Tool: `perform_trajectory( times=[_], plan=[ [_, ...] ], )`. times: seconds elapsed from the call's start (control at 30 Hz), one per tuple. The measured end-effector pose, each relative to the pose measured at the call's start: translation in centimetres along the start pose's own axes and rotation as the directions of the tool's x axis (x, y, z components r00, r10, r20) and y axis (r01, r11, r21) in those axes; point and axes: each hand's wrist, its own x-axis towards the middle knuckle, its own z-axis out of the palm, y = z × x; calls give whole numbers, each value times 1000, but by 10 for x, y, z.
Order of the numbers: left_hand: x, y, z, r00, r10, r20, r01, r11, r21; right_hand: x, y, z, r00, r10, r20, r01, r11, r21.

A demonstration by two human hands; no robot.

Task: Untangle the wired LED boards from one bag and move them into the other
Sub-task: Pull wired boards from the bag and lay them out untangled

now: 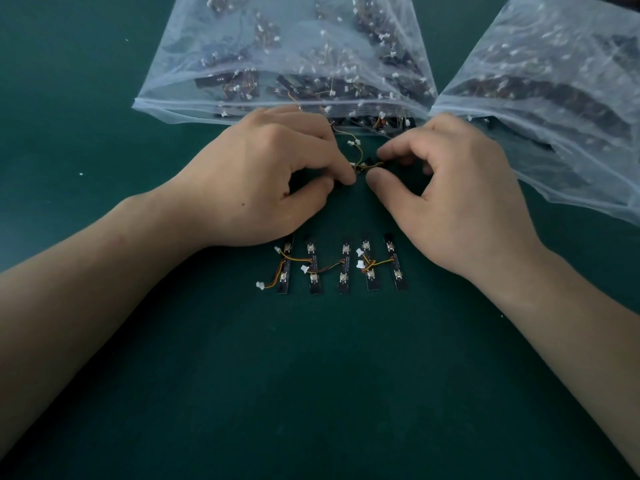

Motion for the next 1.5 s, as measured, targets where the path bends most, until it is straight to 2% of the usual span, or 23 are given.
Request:
perform_trajectory(
  times=[0.27, 0.53, 0.67, 0.77, 0.87, 0.97, 1.13, 1.27, 1.5],
  plan=[
    [0, -1, -1, 1000, 15, 19, -14, 999, -38, 1, -1, 0, 1000, 23, -9, -23, 1000, -8],
    [0, 2, -2, 999, -38, 18, 39, 998, -57, 4, 3, -4, 991, 123, -51, -127, 990, -68],
    [0, 5, -2, 998, -55, -3, 55, 998, -41, 3, 4, -4, 1000, 1, 21, 0, 1000, -23],
    [-1, 6, -5, 996, -86, 10, 86, 991, -98, 1, 2, -4, 990, -113, 82, 109, 993, 47],
    [-2, 7, -7, 994, -104, 20, 106, 986, -128, 0, 3, -5, 979, -168, 117, 158, 983, 94],
    [0, 8, -7, 995, -103, -11, 102, 993, -55, 1, 5, -6, 974, -187, 132, 171, 978, 117],
    [0, 5, -8, 977, -210, 24, 210, 978, 7, 1, 5, -7, 972, -191, 139, 174, 977, 122],
    [-1, 6, -7, 979, -181, 94, 182, 983, 7, 0, 4, -8, 973, -184, 142, 163, 976, 146],
    [-2, 1, -5, 984, -157, 82, 159, 987, -27, 1, 3, -5, 984, -109, 141, 102, 993, 52]
  ],
)
